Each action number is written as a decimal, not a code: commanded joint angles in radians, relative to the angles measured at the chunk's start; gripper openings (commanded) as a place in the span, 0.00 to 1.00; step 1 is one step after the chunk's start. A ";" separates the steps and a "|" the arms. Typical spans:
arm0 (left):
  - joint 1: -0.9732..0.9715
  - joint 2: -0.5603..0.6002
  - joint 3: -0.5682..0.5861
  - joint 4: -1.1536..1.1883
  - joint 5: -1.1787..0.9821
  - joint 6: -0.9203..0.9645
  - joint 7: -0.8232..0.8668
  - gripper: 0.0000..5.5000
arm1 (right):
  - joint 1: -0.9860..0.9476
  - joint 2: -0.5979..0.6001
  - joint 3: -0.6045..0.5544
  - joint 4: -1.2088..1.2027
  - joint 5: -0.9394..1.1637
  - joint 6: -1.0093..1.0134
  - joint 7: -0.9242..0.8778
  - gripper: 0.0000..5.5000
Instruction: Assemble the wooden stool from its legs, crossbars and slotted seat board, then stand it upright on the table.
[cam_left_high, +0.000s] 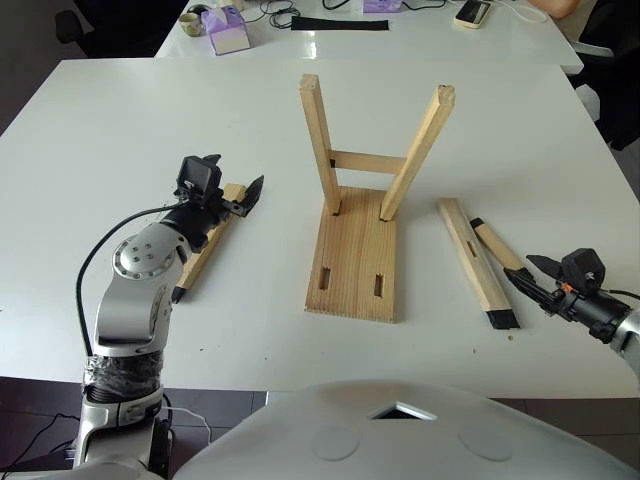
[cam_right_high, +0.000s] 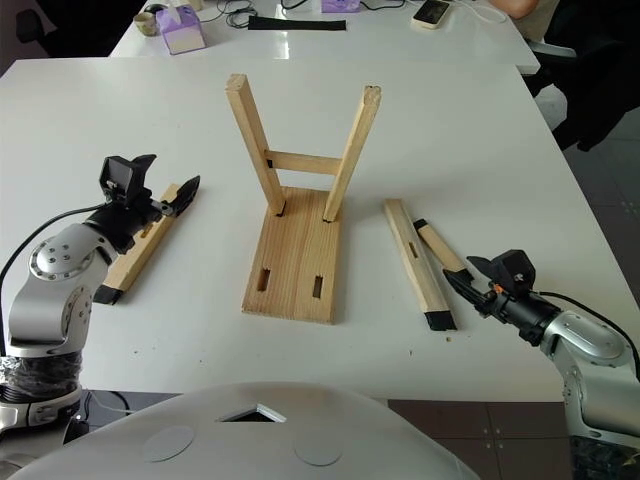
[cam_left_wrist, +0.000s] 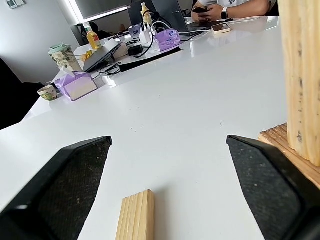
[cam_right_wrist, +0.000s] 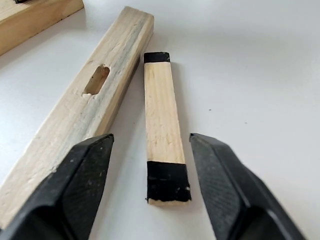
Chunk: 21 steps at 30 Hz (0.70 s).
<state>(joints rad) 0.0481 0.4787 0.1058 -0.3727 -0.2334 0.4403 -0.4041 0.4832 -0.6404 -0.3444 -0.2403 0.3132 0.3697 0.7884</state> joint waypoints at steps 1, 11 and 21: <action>-0.007 -0.002 -0.021 0.009 0.021 0.007 0.003 0.77 | -0.018 -0.002 0.029 0.020 -0.023 -0.037 -0.006 0.56; -0.029 -0.002 -0.041 0.028 0.034 0.007 -0.007 0.77 | -0.048 -0.009 0.043 0.151 -0.062 -0.122 -0.009 0.56; -0.042 -0.002 -0.058 0.038 0.043 0.009 -0.010 0.77 | -0.041 -0.005 0.080 0.198 -0.086 -0.156 -0.015 0.47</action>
<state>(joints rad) 0.0198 0.4753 0.0499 -0.3409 -0.1983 0.4429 -0.4090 0.4338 -0.6413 -0.2816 -0.0665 0.2571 0.2061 0.7784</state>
